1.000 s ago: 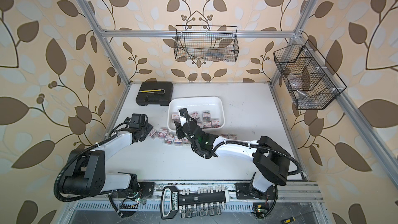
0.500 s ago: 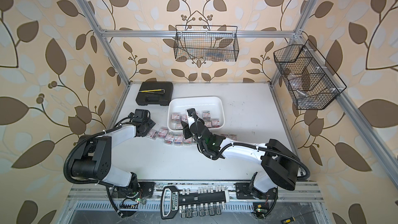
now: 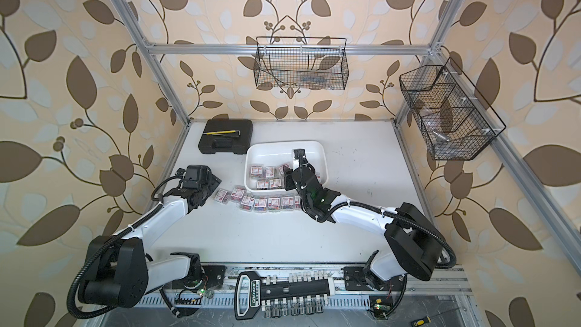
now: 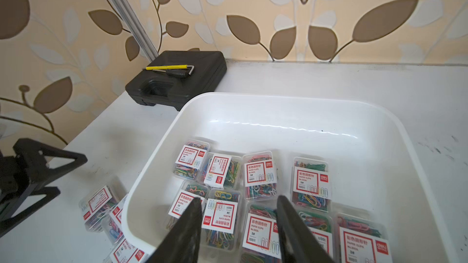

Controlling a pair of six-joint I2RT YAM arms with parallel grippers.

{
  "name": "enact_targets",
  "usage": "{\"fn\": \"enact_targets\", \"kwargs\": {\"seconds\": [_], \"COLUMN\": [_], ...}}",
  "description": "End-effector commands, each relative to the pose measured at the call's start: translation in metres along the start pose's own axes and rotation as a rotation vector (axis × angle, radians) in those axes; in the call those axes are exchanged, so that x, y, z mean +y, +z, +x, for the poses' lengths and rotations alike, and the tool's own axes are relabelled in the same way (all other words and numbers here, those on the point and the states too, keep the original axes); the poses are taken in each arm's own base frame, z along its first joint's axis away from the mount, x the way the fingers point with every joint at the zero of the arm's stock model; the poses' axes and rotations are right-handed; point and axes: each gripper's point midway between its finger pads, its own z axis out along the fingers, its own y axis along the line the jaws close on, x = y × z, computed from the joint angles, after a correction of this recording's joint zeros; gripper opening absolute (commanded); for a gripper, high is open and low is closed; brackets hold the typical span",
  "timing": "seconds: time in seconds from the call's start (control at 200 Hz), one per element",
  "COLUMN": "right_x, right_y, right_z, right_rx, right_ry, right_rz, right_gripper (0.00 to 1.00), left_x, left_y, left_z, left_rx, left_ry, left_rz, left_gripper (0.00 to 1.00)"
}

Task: Take the paper clips out of the storage box
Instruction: Pick up the boxed paper clips from the storage box.

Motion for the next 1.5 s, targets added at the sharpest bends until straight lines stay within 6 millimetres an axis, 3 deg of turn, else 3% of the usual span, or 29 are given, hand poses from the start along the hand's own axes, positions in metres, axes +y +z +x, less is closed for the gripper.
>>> {"fn": "enact_targets", "kwargs": {"seconds": [0.0, 0.27, 0.485, 0.665, 0.69, 1.05, 1.495], "right_x": [-0.011, -0.017, -0.025, -0.035, -0.036, -0.050, -0.070], "right_y": [-0.004, -0.007, -0.003, 0.002, 0.003, 0.014, 0.028], "right_z": [0.001, 0.002, 0.006, 0.010, 0.010, 0.019, 0.029], "right_rx": [0.002, 0.000, 0.012, 0.031, 0.033, 0.071, 0.126], "right_ry": [0.016, 0.020, 0.020, 0.036, 0.037, 0.048, 0.090], "right_rz": [0.025, 0.036, 0.060, 0.084, 0.086, 0.145, 0.275], "right_gripper": [0.51, 0.53, 0.53, 0.54, 0.54, 0.58, 0.59], "left_x": [-0.006, -0.015, -0.031, -0.047, -0.043, -0.062, -0.074], "left_y": [0.004, 0.019, 0.034, 0.035, 0.042, 0.047, 0.056], "left_z": [0.011, 0.017, 0.021, 0.011, 0.015, 0.009, 0.022], "left_rx": [0.048, 0.080, 0.122, 0.106, 0.121, 0.148, 0.240], "left_ry": [-0.027, -0.043, -0.043, -0.024, -0.016, 0.098, 0.231], "left_rz": [0.052, 0.070, 0.097, 0.115, 0.092, 0.089, 0.111], "left_gripper": [0.83, 0.93, 0.93, 0.93, 0.93, 0.94, 0.90]}}
